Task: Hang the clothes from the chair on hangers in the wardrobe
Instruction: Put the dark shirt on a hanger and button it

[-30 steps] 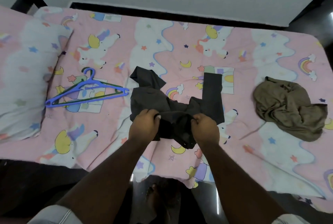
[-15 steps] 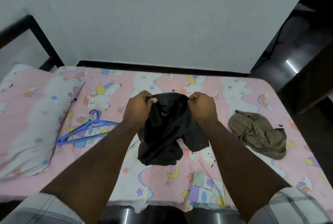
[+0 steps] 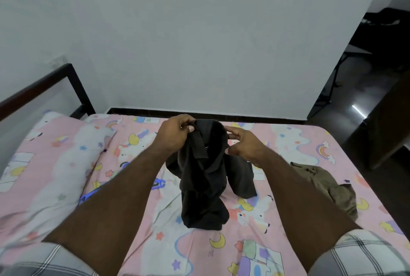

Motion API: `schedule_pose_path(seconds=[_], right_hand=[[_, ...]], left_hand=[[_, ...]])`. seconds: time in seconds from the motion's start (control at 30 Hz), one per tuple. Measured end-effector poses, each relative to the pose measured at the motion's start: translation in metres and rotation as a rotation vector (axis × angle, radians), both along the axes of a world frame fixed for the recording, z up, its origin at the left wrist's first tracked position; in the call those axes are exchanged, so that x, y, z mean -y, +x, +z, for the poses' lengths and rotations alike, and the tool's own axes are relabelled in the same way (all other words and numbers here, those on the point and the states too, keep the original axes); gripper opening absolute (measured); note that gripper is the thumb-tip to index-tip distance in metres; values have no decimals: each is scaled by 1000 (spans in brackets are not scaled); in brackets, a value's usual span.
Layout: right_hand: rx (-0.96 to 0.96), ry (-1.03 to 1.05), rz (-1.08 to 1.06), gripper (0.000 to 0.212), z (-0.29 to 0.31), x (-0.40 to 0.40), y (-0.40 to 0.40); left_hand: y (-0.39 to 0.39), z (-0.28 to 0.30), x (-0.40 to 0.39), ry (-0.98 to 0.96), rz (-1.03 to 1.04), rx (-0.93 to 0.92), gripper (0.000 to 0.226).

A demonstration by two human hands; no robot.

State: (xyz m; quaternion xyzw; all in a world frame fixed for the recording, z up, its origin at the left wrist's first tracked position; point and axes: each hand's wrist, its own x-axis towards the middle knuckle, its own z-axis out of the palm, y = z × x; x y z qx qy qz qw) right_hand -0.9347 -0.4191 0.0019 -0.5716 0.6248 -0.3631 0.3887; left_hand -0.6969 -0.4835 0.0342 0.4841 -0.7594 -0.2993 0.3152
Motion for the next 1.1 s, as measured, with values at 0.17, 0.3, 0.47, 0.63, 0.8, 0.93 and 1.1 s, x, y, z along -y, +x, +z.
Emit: schedule_pose_path(seconds=[0.17, 0.3, 0.47, 0.63, 0.8, 0.93, 1.1], right_hand=[[-191, -91, 23, 61, 9, 1, 10], [-175, -164, -11, 48, 23, 6, 16], [-170, -226, -72, 24, 38, 12, 16], [-185, -159, 164, 62, 44, 17, 19], [-259, -302, -95, 12, 67, 22, 15], [-436, -492, -183, 12, 131, 30, 10], [-536, -632, -197, 17, 188, 36, 7]], left_hand=[[9, 20, 0, 2, -18, -88, 24], [10, 33, -1, 9, -8, -134, 22], [13, 47, -2, -21, 29, -143, 21], [13, 56, -2, -23, -61, -141, 22], [23, 62, 6, -56, 32, -141, 24], [23, 79, 15, -88, 92, -144, 12], [14, 117, 21, -298, 153, -199, 11]])
